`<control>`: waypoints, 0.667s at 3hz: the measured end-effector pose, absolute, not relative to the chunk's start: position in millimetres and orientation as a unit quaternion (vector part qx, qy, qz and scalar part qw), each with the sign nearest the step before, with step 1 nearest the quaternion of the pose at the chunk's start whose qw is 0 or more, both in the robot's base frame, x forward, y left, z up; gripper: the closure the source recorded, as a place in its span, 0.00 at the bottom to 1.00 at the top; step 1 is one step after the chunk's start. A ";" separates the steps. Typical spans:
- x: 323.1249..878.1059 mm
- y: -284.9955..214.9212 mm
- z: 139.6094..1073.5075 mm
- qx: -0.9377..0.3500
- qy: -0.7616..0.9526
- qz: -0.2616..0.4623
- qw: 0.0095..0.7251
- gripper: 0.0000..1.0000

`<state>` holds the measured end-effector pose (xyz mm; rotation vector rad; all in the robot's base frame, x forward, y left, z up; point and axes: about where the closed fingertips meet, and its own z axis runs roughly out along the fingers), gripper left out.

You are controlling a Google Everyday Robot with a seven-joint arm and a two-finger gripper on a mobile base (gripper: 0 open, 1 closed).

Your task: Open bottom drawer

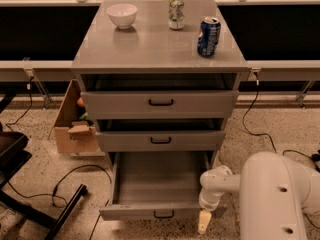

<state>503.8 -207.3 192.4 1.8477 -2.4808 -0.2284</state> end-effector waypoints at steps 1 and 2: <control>514.8 -224.9 226.0 0.607 -0.791 -0.073 0.010 0.00; 514.8 -255.3 286.4 0.617 -0.784 -0.073 0.010 0.00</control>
Offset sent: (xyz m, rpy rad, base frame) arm 0.0257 -0.1068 0.2215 -0.0132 -0.0450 0.0938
